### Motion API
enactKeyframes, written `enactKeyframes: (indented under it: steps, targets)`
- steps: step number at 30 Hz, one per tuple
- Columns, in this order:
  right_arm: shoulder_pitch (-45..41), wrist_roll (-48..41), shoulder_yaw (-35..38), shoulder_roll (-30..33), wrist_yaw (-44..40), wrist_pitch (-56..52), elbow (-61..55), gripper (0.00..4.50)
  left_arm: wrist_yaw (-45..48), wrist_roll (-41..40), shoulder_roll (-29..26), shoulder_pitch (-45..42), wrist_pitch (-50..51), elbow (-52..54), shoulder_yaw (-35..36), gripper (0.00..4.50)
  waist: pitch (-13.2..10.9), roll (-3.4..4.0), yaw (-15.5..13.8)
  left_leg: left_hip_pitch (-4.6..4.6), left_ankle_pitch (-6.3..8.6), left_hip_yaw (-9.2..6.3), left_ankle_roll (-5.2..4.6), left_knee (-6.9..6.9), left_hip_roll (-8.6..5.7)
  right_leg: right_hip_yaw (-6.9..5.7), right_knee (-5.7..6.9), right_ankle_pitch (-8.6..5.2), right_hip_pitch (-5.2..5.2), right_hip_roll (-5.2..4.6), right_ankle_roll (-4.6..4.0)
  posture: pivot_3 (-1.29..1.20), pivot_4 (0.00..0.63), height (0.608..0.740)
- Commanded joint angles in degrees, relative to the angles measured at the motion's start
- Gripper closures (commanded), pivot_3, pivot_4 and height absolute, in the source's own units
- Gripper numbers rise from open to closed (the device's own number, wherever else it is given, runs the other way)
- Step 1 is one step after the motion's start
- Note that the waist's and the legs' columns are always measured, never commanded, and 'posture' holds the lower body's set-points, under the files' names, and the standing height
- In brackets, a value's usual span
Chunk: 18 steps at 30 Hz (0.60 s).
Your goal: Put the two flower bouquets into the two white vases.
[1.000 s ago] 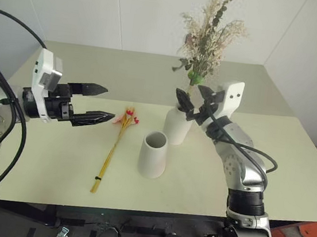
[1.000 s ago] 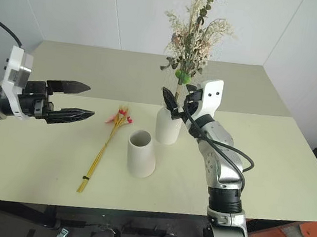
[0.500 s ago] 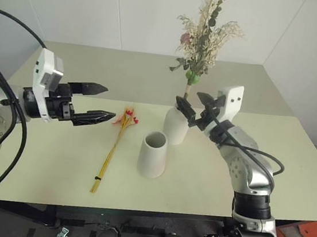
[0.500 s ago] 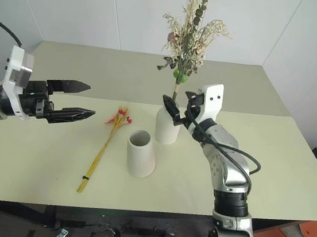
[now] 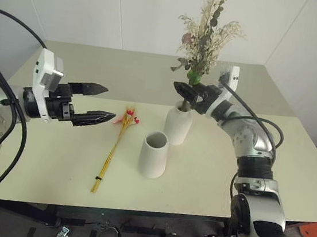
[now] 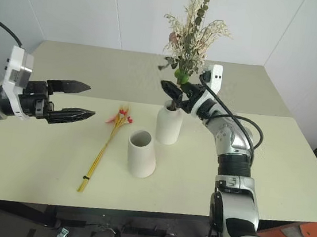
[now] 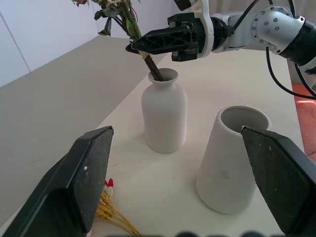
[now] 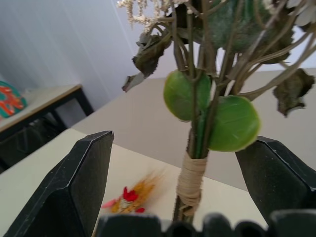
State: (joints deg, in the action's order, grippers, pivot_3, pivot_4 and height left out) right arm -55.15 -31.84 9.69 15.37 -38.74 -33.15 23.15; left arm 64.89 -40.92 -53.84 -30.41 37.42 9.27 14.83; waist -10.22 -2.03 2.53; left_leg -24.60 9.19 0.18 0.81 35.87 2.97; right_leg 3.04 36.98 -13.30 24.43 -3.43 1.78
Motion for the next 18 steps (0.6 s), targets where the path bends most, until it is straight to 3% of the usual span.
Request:
enactKeyframes:
  steps: [1, 13, 18]
  targets:
    - [-0.82, -5.93, 3.62, 1.33, -3.41, -3.65, -3.20, 0.02, 0.21, -1.32, -1.22, 0.09, -0.29, 1.76, 2.59, 0.00, 0.00, 0.00, -0.02, 0.00, 0.00, 0.00, 0.00, 0.00, 0.00, 0.00, 0.00, 0.00, 0.00, 0.00, 0.00, 0.00, 0.150, 0.740]
    - [5.59, -11.74, 4.83, 3.33, -4.79, -9.05, -13.98, 0.02, -0.25, -1.37, -1.37, 0.39, 0.08, 2.00, 2.62, 0.00, 0.00, 0.00, -0.04, 0.00, 0.00, 0.00, 0.00, 0.00, 0.00, 0.00, 0.00, 0.00, 0.01, 0.00, 0.00, 0.00, 0.150, 0.740]
    - [9.87, -8.58, 2.96, 5.63, -3.04, -8.19, -18.11, 0.02, -0.88, -1.49, -1.38, 1.30, 0.58, 2.65, 3.09, 0.00, 0.00, 0.00, -0.06, -0.01, 0.00, 0.00, 0.00, 0.00, 0.00, 0.00, 0.00, -0.01, 0.00, 0.00, 0.02, 0.00, 0.150, 0.740]
